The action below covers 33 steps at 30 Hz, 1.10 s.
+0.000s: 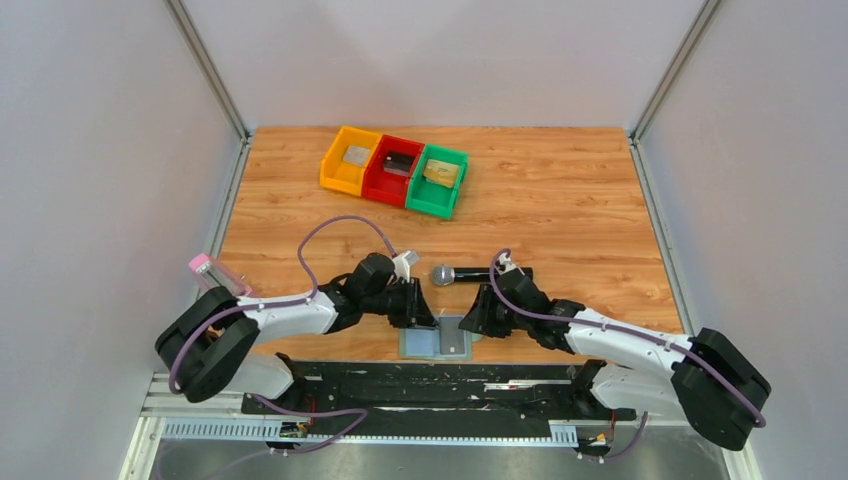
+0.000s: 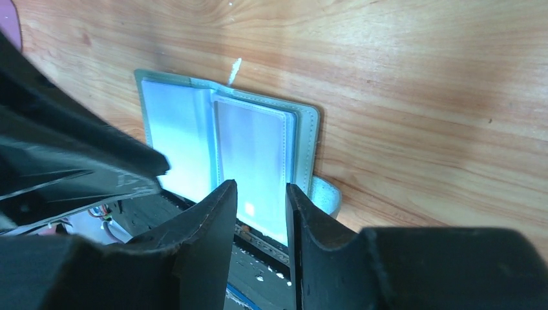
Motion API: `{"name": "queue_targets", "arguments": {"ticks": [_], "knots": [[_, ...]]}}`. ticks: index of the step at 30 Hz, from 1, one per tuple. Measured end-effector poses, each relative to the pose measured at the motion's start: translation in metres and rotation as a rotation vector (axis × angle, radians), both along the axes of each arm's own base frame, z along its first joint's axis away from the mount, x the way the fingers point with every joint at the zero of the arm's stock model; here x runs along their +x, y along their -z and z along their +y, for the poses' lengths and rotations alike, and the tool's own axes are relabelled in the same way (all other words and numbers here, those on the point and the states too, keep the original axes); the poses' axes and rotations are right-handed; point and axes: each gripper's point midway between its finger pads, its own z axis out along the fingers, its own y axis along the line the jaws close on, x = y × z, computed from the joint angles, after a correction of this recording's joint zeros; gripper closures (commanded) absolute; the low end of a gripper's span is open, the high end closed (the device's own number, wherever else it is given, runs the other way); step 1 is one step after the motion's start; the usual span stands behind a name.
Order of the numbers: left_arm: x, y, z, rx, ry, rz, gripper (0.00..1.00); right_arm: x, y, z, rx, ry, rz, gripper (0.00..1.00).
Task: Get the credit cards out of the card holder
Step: Remove the credit card from the card holder.
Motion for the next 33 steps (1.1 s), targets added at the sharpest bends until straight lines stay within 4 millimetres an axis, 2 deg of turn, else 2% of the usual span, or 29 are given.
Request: {"name": "queue_targets", "arguments": {"ticks": [3,5,11,20,33], "knots": [[0.003,-0.009,0.005,0.020,-0.013,-0.039,0.72,-0.001,0.007,-0.001,-0.018,-0.001,0.017,0.65],[0.003,-0.009,0.010,0.044,-0.020,-0.049,0.72,-0.002,0.010,-0.001,-0.027,-0.003,0.025,0.66],[0.000,0.007,0.023,0.127,-0.033,-0.032,0.72,-0.004,0.012,0.005,-0.018,-0.023,0.030,0.66],[-0.005,0.030,0.033,0.192,-0.032,-0.004,0.73,-0.005,0.018,0.007,-0.031,-0.030,0.043,0.66],[-0.005,0.033,0.030,0.174,-0.024,-0.008,0.73,-0.003,0.018,0.013,-0.025,-0.039,0.041,0.66]]}}
